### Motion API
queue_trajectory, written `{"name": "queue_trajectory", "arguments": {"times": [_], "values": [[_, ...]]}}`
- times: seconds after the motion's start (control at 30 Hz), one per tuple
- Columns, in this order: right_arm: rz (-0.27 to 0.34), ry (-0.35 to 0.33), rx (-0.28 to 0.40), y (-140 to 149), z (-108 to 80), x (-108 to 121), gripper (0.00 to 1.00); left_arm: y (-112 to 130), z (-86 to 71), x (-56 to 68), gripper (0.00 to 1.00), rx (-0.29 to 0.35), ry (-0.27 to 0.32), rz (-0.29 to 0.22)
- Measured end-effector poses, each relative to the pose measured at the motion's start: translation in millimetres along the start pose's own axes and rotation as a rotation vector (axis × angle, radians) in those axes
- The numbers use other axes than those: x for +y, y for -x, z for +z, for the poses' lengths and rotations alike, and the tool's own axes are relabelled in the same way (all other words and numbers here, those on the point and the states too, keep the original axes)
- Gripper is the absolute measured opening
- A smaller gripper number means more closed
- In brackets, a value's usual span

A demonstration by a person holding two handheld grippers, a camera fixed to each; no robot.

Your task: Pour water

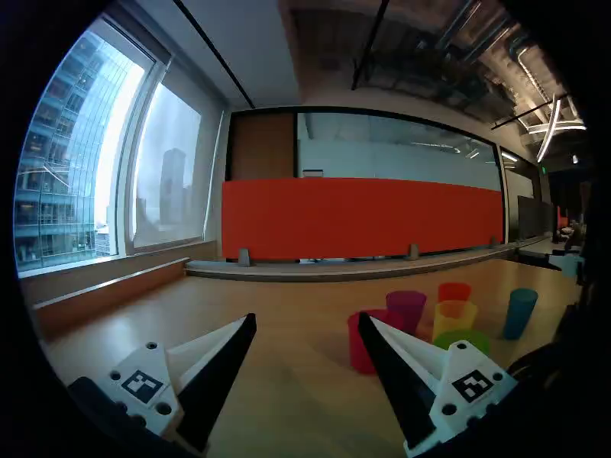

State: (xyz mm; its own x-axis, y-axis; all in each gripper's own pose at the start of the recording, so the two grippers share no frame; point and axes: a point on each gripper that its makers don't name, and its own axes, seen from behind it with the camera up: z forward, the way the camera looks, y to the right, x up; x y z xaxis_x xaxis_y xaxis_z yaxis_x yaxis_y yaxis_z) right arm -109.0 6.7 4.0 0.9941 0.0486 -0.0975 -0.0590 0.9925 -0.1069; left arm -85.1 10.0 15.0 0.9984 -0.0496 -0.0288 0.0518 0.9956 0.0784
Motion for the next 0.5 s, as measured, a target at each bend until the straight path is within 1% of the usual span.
{"name": "queue_trajectory", "arguments": {"times": [0.5], "values": [[0.001,0.000,0.000,0.4,-0.7,-0.5,0.99,-0.1,0.8,-0.8,0.99,0.000,0.001,0.000]]}}
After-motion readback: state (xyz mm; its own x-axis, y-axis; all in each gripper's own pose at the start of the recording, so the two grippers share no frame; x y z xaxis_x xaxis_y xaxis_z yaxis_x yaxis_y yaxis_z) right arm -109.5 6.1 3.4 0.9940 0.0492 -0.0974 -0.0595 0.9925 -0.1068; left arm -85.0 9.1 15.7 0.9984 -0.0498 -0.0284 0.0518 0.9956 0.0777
